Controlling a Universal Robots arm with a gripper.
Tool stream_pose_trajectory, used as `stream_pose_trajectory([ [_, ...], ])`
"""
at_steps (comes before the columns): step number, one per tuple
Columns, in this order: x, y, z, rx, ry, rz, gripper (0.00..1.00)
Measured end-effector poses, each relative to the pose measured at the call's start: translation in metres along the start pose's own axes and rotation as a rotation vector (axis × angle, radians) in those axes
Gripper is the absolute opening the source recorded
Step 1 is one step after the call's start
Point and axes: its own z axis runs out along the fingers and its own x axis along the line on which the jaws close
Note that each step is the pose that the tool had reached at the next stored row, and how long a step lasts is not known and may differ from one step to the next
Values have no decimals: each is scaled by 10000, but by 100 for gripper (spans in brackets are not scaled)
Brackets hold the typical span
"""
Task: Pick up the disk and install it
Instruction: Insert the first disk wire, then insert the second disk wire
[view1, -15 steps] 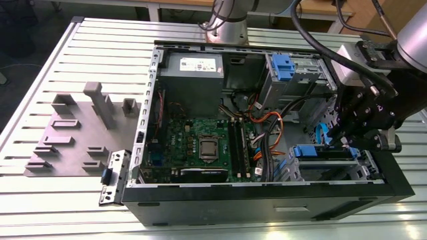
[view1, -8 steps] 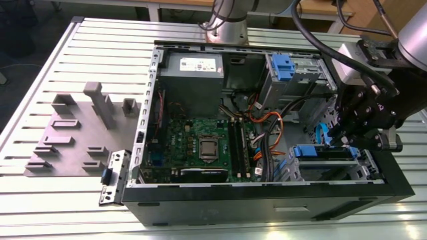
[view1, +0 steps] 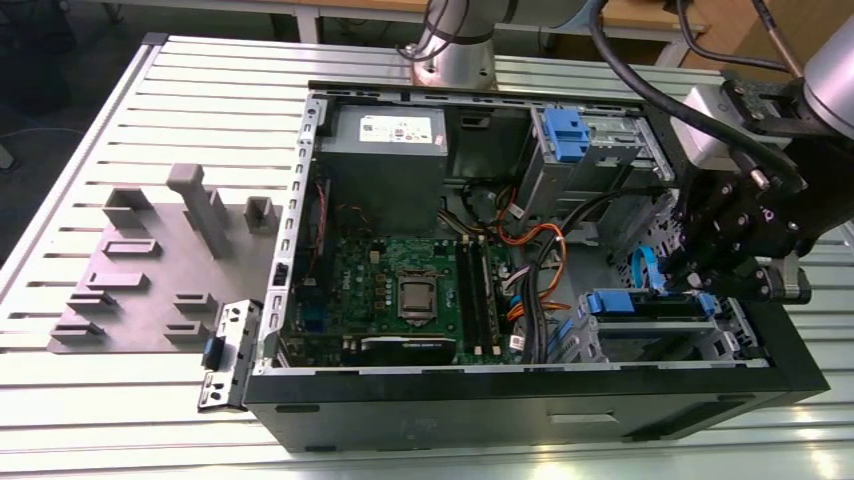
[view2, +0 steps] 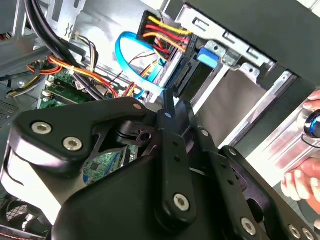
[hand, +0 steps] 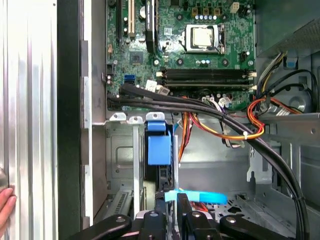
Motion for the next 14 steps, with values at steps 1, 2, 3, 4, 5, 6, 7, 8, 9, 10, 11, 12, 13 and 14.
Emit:
stream_pose_trajectory([
  [1, 0, -16, 0, -1, 0, 1, 24],
  [2, -1, -30, 0, -2, 0, 1, 24],
  [3, -2, -47, -1, -3, 1, 0, 24],
  [4, -2, -63, -1, -4, 0, 0, 24],
  [5, -3, -71, -1, -4, 2, 1, 24],
  [6, -3, -72, -1, -4, 0, 1, 24],
  [7, -3, -72, -1, -4, 0, 2, 24],
  [8, -3, -77, 0, -4, -1, 1, 24],
  [9, -3, -81, -1, -4, 0, 1, 24],
  [10, -3, -81, -1, -4, 0, 1, 24],
  [11, -3, -81, -1, -4, -1, 1, 24],
  [12, -3, -81, -1, -4, 0, 1, 24],
  [13, -3, -82, -1, -4, 0, 1, 24],
  [14, -3, -82, -1, -4, 0, 1, 24],
])
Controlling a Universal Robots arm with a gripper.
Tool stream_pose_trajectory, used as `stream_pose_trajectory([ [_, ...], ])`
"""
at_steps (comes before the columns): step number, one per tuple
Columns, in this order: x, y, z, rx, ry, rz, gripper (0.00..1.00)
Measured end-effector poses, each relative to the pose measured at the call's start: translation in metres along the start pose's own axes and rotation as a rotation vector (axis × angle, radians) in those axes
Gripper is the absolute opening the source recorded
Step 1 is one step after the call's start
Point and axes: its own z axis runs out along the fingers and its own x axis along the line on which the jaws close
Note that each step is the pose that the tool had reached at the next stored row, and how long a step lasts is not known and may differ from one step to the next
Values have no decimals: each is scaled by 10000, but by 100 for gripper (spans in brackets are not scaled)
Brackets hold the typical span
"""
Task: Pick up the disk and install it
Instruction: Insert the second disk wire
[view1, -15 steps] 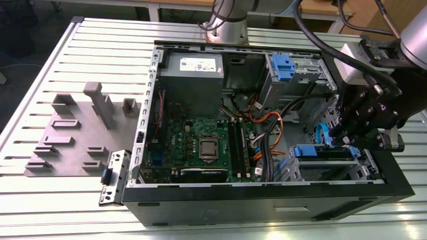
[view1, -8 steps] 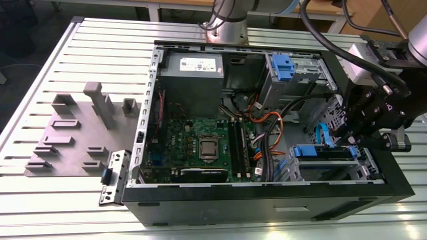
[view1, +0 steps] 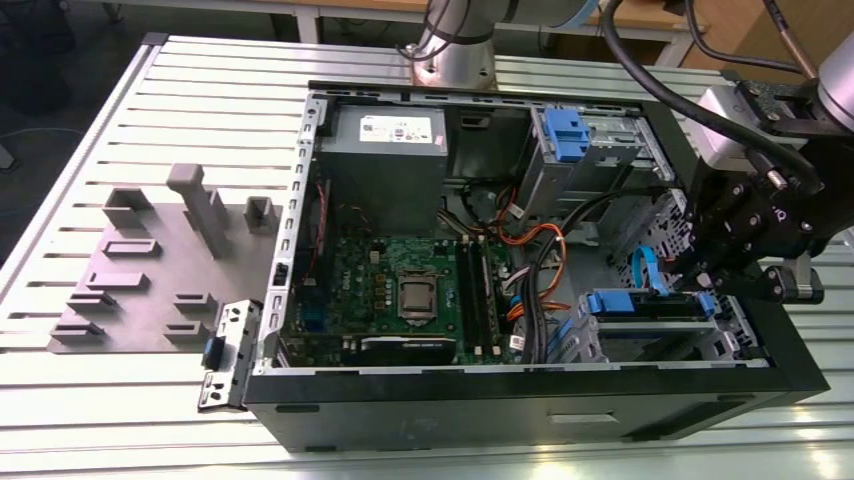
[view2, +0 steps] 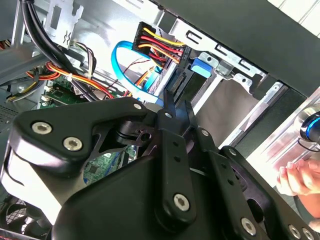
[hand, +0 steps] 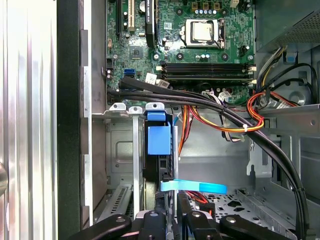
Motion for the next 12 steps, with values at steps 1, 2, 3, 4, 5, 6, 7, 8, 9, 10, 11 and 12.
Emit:
stream_pose_trajectory([
  [1, 0, 0, 0, 0, 0, 0, 24],
  [2, 0, 0, 0, 0, 0, 0, 24],
  [3, 0, -1, 0, 0, 0, 0, 24],
  [4, 0, -1, 0, 0, 0, 0, 24],
  [5, 0, -1, 0, 0, 0, 0, 24],
  [6, 0, -6, 0, -5, 0, -1, 24],
  [7, 0, -17, 2, -25, -1, -2, 24],
  [8, -1, -28, 5, -38, -1, 0, 24],
  [9, -1, -43, 6, -53, 2, 2, 24],
  [10, -2, -65, 9, -77, 3, 2, 24],
  [11, -3, -88, 13, -101, 4, 3, 24],
  [12, -4, -113, 18, -127, 3, 4, 24],
])
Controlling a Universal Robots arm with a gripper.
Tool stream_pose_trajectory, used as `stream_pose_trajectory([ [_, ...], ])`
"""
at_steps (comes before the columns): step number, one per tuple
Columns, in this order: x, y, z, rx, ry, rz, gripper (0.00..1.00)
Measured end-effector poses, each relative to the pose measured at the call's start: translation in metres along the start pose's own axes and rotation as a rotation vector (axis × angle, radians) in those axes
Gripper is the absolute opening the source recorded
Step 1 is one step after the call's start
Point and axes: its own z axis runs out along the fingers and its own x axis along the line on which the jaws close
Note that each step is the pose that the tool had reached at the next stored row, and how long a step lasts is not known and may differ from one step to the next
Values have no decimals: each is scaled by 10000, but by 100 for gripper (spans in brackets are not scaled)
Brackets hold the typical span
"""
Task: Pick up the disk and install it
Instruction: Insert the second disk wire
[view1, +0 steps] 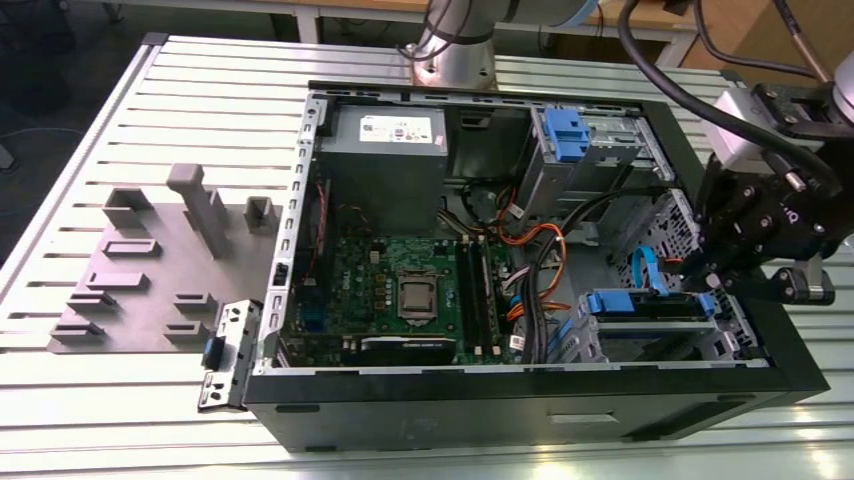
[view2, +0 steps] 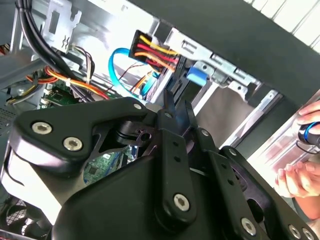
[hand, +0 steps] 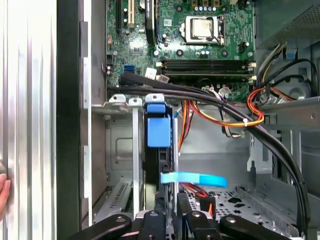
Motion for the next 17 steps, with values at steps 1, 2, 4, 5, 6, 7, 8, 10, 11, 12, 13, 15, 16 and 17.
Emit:
stream_pose_trajectory([
  [1, -1, -23, 3, -23, 3, 2, 24],
  [2, -3, -43, 10, -39, 1, 2, 24],
  [4, -7, -71, 22, -64, 2, 3, 24],
  [5, -13, -75, 26, -68, 6, 2, 24],
  [6, -20, -76, 32, -72, 5, 4, 24],
  [7, -28, -76, 36, -74, 4, 5, 24],
  [8, -36, -78, 40, -77, 4, 4, 24],
  [10, -52, -87, 47, -92, 5, 3, 24],
  [11, -58, -94, 51, -107, 5, 4, 24],
  [12, -61, -105, 55, -131, 8, 6, 24],
  [13, -62, -115, 57, -150, 16, 6, 24],
  [15, -63, -134, 60, -177, 38, 8, 24],
  [16, -64, -143, 64, -189, 43, 9, 24],
  [17, -65, -149, 71, -199, 46, 9, 24],
])
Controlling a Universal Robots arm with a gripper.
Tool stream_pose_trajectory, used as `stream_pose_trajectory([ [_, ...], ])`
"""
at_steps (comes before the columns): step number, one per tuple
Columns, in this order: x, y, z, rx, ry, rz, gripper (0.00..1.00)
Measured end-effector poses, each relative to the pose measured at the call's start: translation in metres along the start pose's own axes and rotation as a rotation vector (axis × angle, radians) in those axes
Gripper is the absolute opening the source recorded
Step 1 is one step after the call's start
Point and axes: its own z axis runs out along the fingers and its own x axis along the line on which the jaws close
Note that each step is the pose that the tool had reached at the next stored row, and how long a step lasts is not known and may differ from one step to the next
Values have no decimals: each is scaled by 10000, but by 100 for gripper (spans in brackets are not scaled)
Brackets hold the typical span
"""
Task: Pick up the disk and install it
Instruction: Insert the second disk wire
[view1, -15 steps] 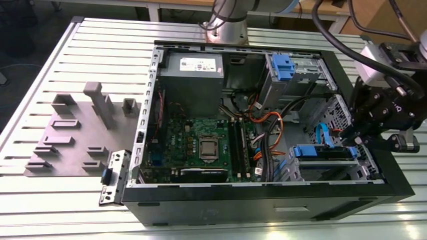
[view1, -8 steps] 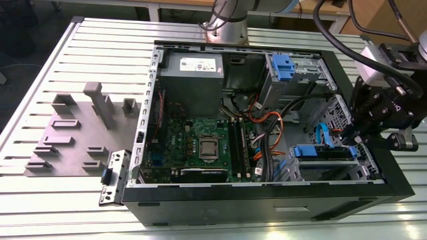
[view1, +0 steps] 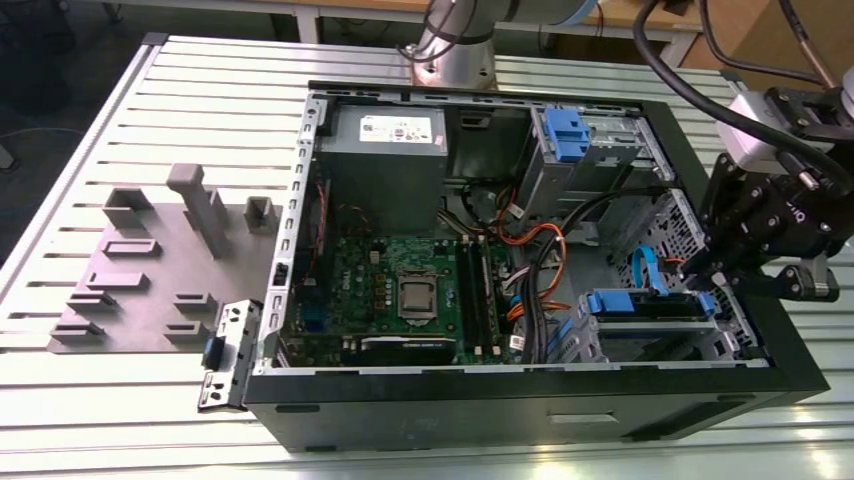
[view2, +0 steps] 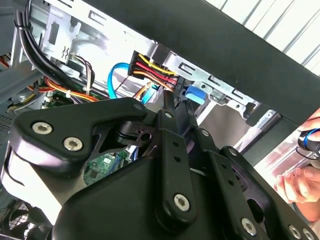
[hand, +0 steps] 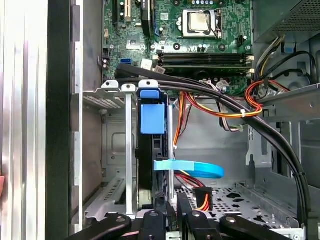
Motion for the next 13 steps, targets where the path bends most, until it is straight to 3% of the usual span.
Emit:
stream_pose_trajectory([
  [9, -22, -83, 48, -157, 26, 6, 24],
  [13, -22, -86, 48, -160, 25, 7, 24],
])
